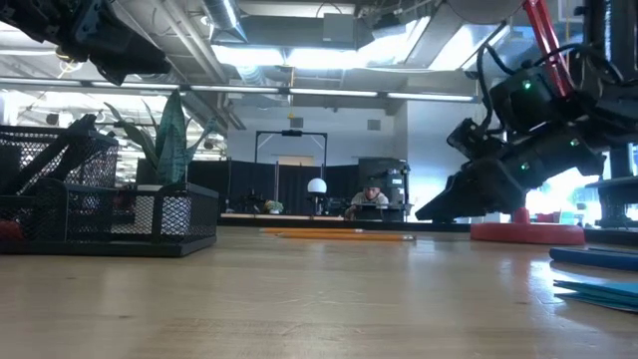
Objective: Pick and place office supplies into organizer
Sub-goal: Put the bottom yellow pencil into the back left compartment of the desk organizer
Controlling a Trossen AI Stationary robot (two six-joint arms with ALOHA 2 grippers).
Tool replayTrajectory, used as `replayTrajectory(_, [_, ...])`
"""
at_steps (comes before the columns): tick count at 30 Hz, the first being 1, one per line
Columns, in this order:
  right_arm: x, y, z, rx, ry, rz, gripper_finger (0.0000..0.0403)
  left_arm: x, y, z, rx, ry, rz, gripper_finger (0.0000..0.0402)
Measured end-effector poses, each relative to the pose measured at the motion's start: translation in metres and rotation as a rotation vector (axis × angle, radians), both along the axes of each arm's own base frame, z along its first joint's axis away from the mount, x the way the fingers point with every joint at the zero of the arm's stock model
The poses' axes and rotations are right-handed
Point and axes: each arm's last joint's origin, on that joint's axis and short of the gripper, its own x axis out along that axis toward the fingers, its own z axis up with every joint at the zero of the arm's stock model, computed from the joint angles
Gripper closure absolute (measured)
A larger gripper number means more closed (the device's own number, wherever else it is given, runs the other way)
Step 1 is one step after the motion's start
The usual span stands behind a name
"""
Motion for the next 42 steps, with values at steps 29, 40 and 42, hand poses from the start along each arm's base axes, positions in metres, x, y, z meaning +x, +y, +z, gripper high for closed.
replayTrajectory(29, [0.008,-0.01,-0.032,0.027,0.044,0.041,0.0242,0.0,0.0,0.0,0.0,0.0,-0.001,0.0286])
replayTrajectory(40, [0.006,-0.01,-0.034,0.052,0.059,0.015,0.0242,0.0,0.0,0.0,0.0,0.001,-0.001,0.0286])
replayTrajectory(42, [0.005,-0.01,-0.034,0.045,0.061,0.004,0.0242,0.0,0.0,0.0,0.0,0.0,-0.001,0.0286])
